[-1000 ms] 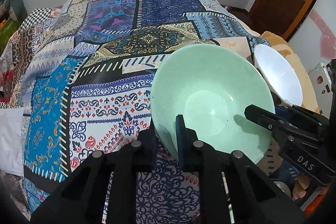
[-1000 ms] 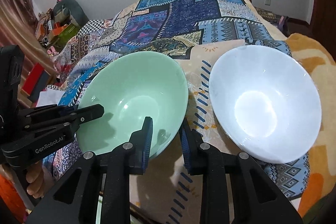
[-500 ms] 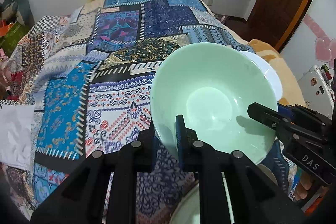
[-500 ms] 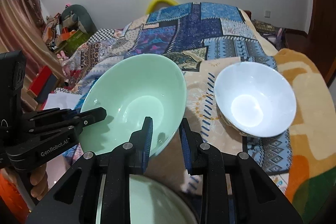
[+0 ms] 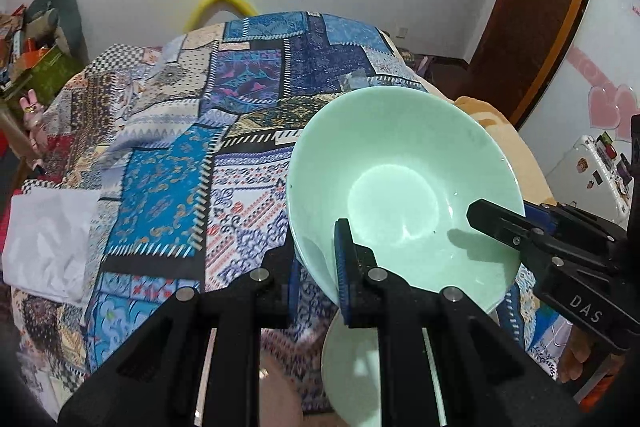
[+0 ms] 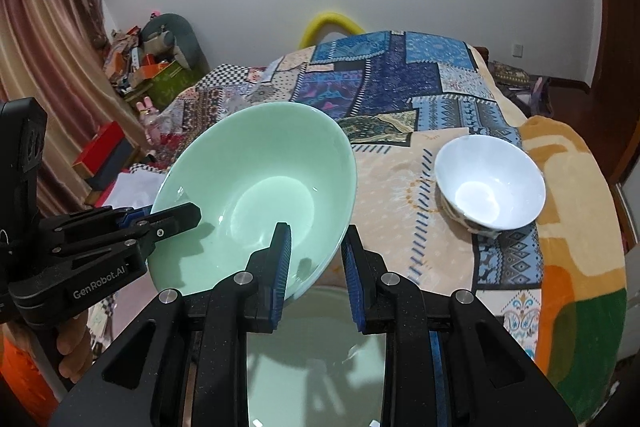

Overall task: Organize plates and bowls
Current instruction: 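Carry the pale green bowl with both tools and lower it into the pink bowl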

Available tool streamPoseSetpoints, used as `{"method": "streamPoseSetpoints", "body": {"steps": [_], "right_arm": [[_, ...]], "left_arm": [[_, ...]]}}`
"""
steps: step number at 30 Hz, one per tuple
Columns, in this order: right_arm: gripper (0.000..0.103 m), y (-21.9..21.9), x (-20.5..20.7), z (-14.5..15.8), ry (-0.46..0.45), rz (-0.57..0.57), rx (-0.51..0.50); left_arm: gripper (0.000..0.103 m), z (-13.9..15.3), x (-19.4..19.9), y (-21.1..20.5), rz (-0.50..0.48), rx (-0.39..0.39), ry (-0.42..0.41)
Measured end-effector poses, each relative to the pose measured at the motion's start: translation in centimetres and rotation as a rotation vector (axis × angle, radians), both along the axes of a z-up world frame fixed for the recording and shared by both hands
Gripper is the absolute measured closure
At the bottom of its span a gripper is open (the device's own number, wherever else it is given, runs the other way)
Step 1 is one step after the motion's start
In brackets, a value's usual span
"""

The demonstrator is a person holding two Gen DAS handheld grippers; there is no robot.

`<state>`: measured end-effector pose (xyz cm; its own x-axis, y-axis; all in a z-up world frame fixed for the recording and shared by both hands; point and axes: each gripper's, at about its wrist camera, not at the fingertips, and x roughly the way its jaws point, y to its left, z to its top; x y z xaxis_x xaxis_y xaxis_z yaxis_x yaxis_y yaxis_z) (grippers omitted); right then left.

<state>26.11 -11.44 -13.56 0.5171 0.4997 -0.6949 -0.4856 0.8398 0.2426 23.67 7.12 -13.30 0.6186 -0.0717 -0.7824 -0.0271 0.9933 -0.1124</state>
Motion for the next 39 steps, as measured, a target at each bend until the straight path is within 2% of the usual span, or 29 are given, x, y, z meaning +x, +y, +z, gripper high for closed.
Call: {"method": "streamPoseSetpoints", "body": {"steps": [9, 18, 29, 39], "right_arm": [[0.079, 1.4, -3.1, 0.5, -0.016, 0.042, 0.007], [0.079, 4.0, -6.1, -0.4, -0.003, 0.101, 0.013], [0.079, 7.8, -7.7, -3.1, 0.06, 0.171, 0.016], [0.08, 10.5, -8.6, -6.1, 0.134, 0.207, -0.009]], "left_arm": [[0.088, 1.0, -5.2, 1.7, 0.046, -0.032, -0.02], [0.088, 0.5, -9.7, 4.1, 0.103, -0.041, -0.011], [0.088, -1.7, -13.1, 8.1, 0.172, -0.042, 0.025], [0.088, -5.1, -14.1, 10.9, 0.214, -0.054, 0.096]]}}
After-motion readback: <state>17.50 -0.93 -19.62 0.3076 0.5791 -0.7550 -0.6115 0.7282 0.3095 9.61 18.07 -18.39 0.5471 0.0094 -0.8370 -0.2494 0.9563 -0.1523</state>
